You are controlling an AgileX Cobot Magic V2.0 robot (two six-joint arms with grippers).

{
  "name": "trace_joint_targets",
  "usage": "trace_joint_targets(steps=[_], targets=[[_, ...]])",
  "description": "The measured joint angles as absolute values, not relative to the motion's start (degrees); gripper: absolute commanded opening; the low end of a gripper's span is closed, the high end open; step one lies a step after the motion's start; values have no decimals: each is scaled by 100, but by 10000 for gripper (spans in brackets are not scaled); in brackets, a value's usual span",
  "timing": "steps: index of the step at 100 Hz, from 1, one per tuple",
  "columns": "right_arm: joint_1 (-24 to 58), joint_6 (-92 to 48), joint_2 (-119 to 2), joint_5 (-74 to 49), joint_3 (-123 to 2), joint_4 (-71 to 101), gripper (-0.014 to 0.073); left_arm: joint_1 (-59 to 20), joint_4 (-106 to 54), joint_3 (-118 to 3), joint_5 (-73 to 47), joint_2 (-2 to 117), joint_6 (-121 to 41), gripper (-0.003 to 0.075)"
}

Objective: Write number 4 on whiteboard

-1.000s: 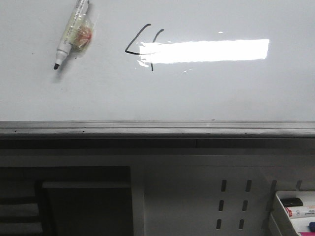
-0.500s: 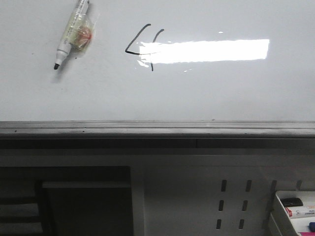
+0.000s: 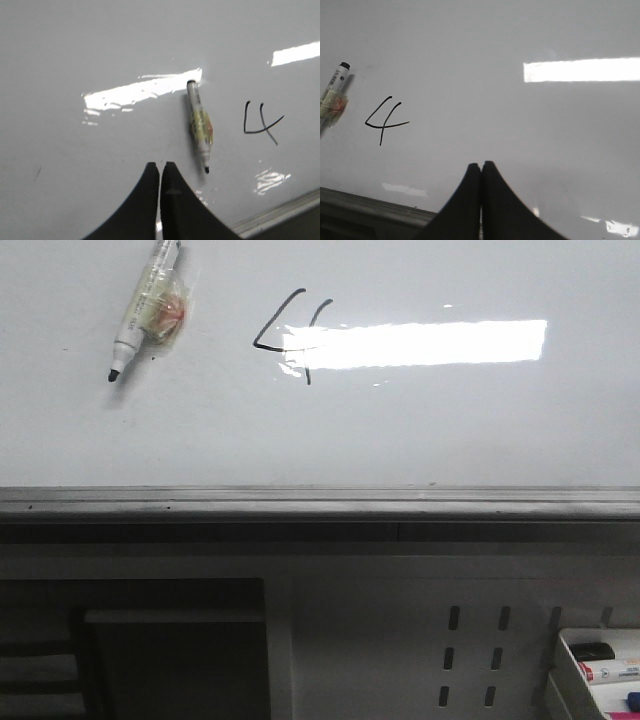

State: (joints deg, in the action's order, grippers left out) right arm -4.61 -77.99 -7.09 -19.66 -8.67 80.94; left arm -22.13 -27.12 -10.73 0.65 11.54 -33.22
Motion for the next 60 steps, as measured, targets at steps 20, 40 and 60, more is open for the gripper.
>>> trace_joint_targets(steps=[20,40,60], targets=[[-461,-7799,-709,-1966,-867,8094,-64,-1392,-1056,-574,-195,515,-1617,-20],[-461,-7799,-709,-1966,-867,8094,-64,-704,-622,-18,-127,-32,-1052,-20],[-461,-7799,-706,-1966,-863,8102,-64,-608,-514,-7,79,-29,-884,-20]])
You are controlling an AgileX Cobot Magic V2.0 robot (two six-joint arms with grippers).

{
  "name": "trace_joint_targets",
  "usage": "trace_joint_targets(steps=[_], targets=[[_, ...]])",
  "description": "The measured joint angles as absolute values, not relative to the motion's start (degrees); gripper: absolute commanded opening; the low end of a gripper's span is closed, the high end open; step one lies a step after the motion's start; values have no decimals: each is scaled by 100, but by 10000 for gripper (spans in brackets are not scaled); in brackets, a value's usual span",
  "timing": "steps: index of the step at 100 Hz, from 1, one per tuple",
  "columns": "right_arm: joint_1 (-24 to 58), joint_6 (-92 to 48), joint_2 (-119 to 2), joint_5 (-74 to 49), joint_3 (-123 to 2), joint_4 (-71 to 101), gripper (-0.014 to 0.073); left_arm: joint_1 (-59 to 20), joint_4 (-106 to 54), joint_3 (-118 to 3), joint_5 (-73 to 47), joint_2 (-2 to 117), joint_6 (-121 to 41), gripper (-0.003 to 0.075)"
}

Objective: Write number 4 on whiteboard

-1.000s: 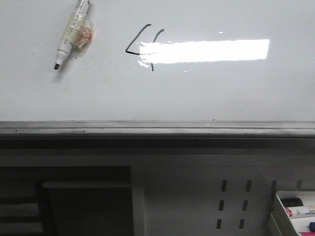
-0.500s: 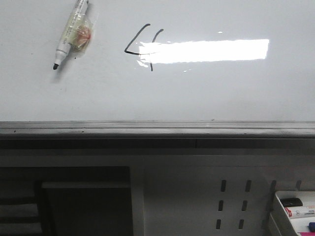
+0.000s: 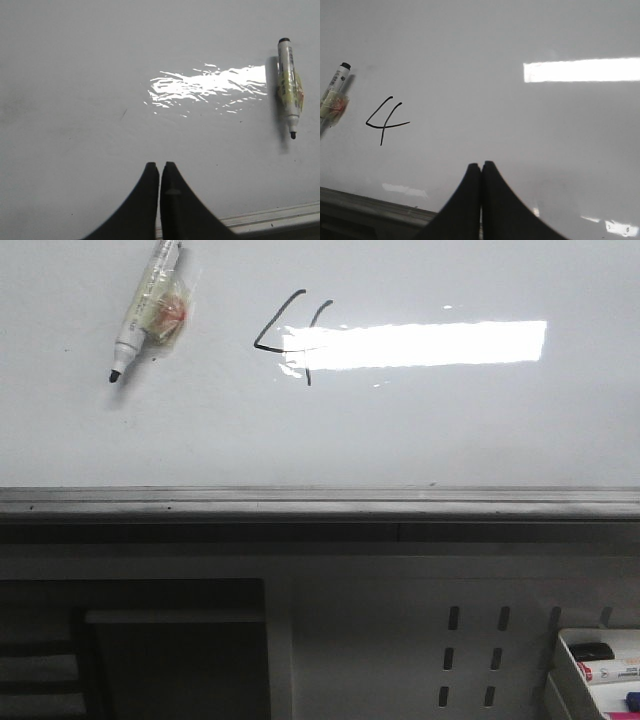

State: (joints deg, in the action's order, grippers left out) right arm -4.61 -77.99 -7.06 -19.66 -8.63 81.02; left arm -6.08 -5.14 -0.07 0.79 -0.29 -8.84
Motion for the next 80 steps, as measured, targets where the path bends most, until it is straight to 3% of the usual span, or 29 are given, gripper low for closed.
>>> trace_joint_targets(steps=[80], targets=[[-461,-7799,-706,-1966,-863,8102,-64,-608,-690,-7,118,-29,-836,-20]])
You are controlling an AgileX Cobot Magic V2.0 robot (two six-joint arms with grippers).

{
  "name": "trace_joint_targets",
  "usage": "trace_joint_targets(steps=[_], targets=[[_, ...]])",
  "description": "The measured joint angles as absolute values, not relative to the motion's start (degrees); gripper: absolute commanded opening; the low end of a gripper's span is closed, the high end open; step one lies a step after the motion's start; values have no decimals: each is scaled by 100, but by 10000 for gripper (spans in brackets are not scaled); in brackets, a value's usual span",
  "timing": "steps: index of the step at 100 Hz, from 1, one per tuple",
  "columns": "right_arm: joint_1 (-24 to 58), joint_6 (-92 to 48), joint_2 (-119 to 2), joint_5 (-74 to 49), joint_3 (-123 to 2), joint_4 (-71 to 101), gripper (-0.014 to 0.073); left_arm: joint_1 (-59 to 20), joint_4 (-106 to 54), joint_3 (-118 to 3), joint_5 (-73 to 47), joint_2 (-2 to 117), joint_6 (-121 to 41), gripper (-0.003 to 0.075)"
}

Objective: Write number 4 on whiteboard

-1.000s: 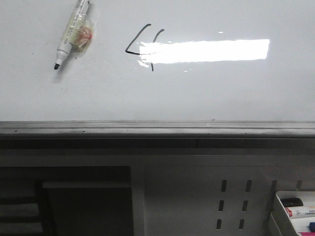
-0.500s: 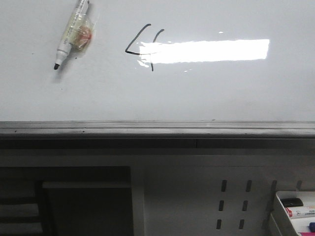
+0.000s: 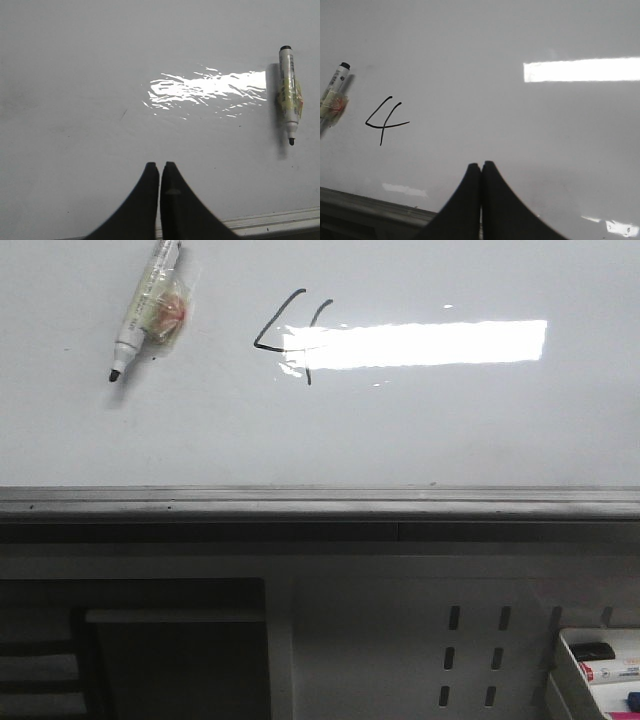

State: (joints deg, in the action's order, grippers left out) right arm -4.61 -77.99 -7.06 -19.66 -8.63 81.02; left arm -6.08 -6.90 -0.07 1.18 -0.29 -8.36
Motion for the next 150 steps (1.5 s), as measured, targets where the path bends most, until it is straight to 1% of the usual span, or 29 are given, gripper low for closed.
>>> trace_joint_targets(steps=[19,27,31,34,46,53,60,69,85,108,150], targets=[[-461,-7787,-706,-1765,-863,8030,-64,-608,-693,-7,118,-29,-836,-20],[-461,-7339,-706,-1408,-863,7232,-64,-608,-693,-7,118,-29,-836,-20],[-461,-6680,-706,-1224,-863,6590,-64,-608,-703,-7,118,-29,-836,-20],[-461,-6102,-706,-1117,-843,5782,-64,-608,-703,-7,118,-29,-836,-20],[-461,-3241,-706,-916,-707,2770,-64,-608,-703,-7,118,-29,-836,-20],[-461,-2200,-706,-801,-539,1555,-64,-608,-703,-7,118,-29,-836,-20],[-461,-1684,-668,-631,-319,843,-64,-608,-703,-7,118,-29,-836,-20],[-461,-1446,-454,-405,-58,342,-64,-608,-703,-7,118,-29,-836,-20],[-461,-1338,30,-387,37,65,-64,-608,-703,-7,104,-29,-836,-20],[-476,-1302,46,-800,37,-54,-64,-608,-703,-7,104,-29,-836,-20],[-496,-1290,46,-805,37,-68,-64,-608,-703,-7,96,-29,-836,-20]])
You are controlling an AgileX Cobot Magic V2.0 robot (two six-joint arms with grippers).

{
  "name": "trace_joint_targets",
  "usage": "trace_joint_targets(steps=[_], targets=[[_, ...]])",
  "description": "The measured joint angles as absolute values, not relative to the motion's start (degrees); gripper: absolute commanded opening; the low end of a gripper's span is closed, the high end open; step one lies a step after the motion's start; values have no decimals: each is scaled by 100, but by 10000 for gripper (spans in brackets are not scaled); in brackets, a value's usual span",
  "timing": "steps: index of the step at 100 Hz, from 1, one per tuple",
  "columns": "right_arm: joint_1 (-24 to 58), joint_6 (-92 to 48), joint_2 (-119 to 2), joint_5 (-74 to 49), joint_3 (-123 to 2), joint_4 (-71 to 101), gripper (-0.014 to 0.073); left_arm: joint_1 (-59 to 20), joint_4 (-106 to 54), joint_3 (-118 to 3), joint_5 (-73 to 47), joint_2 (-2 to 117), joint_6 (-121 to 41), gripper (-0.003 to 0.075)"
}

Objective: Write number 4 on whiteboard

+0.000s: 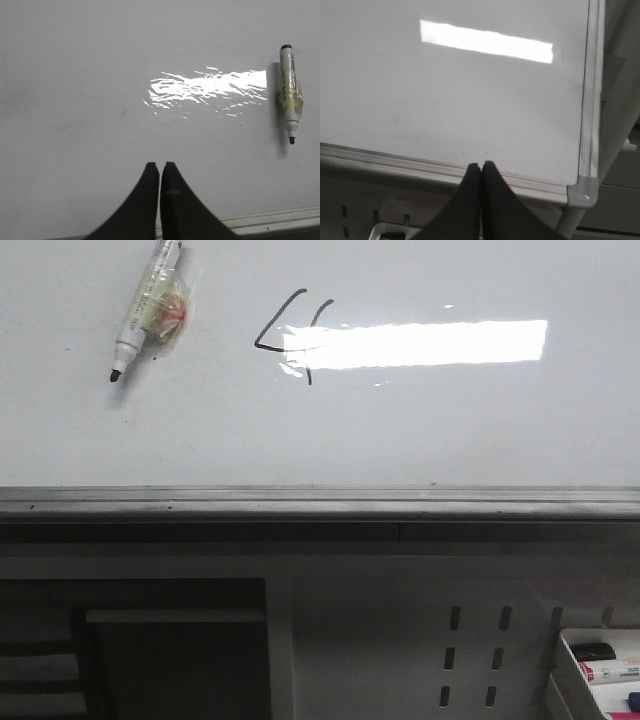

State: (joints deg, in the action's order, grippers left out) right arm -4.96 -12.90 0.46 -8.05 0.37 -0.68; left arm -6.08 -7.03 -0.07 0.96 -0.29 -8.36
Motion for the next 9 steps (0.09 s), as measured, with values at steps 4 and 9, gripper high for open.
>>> trace_joint_targets(steps=[4,9], targets=[[-496,-1290,46,-805,37,-68,-64,-608,-703,-7,96,-29,-836,-20],[-496,-1290,46,-805,37,-68,-64,-608,-703,-7,96,-29,-836,-20]])
